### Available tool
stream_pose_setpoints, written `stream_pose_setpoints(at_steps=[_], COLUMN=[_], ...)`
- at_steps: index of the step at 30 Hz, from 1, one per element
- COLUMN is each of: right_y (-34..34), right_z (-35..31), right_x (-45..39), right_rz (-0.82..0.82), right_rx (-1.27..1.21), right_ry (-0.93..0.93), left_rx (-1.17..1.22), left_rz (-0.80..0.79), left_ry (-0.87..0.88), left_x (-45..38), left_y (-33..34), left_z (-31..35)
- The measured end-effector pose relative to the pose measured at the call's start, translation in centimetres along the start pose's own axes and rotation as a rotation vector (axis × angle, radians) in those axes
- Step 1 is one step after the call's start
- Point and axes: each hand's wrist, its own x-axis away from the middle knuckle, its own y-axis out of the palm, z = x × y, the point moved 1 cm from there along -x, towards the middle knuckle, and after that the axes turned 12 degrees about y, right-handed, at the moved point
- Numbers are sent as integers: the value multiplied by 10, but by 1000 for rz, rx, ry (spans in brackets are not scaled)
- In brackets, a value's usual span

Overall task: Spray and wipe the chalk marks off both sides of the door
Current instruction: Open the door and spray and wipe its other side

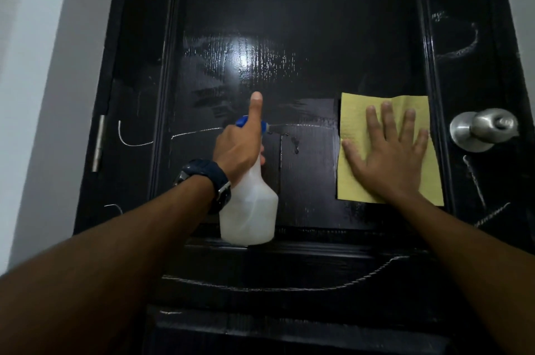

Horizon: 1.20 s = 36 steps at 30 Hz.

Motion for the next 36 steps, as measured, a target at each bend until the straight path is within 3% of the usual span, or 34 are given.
stream_pose_setpoints(at_steps=[5,13,25,36], right_y=[-1,-2,4,29], right_z=[1,2,-10,-114], right_x=[1,3,31,104], right_rz=[-7,-9,-61,-227], right_rx=[-7,-35,-52,66], right_ry=[-13,-22,-16,-557], left_rx=[-18,-40,-26,-77], left_rz=[-48,1,18,-17], left_ry=[-51,-62,-95,-67], left_x=[2,5,21,22], left_y=[-19,-18,-52,-92], left_z=[11,24,-3,-10])
